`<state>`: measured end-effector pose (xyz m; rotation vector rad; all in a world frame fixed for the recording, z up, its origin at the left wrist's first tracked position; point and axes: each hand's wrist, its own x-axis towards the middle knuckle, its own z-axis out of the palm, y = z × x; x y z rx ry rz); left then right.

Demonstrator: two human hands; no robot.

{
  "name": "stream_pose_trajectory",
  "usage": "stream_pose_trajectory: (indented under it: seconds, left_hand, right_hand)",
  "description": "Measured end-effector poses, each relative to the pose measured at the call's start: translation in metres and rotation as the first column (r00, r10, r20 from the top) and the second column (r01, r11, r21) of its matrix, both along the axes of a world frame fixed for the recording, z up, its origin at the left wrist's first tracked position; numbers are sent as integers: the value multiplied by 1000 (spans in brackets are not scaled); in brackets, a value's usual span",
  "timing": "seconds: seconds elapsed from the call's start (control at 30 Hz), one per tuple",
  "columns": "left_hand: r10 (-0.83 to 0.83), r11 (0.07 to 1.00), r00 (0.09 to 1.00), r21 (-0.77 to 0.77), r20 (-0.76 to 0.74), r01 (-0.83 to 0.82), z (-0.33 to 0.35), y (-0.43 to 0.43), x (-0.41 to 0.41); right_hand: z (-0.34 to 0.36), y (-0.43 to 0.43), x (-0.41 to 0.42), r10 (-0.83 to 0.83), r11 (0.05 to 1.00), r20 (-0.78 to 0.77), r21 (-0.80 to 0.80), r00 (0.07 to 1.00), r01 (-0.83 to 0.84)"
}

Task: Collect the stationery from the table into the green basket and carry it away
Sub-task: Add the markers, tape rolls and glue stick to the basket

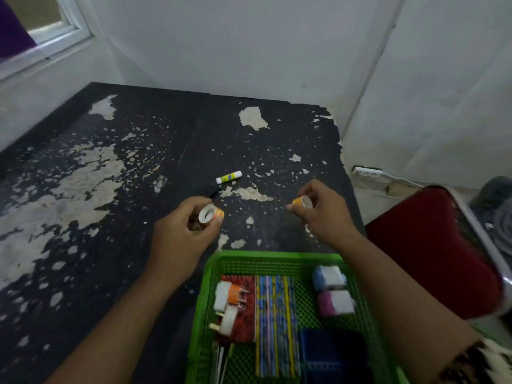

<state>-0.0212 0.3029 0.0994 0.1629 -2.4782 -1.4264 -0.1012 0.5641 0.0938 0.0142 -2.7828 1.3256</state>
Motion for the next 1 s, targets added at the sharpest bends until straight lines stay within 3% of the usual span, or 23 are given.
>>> stream_pose_trajectory:
  seconds: [0.2,0.33,0.47,0.63,0.77,0.87,1.0]
  left_hand:
    - [-96,995,991,0,92,96,-4,32,69]
    - [-128,991,981,-11,144,131,-4,51,110]
    - [-140,989,972,-26,186,148,-12,65,146]
    - [-221,931,933,-224,285,289,-33,62,171]
    - [-201,896,921,-318,333,310,-42,53,178]
    - [-206,840,892,-395,403,373,-45,59,175]
    - [-224,647,786,-515,575,562,-51,77,159]
  right_hand:
    - [18,21,66,159,987,66,-45,985,-156]
    - [22,32,107,255,946,125,172,959,-274]
    - [20,31,146,355,905,200,173,913,-390]
    - [0,17,175,417,865,286,165,863,-473]
    - [-18,11,190,473,817,327,183,818,-546]
    - [-23,9,195,495,796,342,192,799,-575]
    - [-26,10,197,510,783,341,196,789,-591]
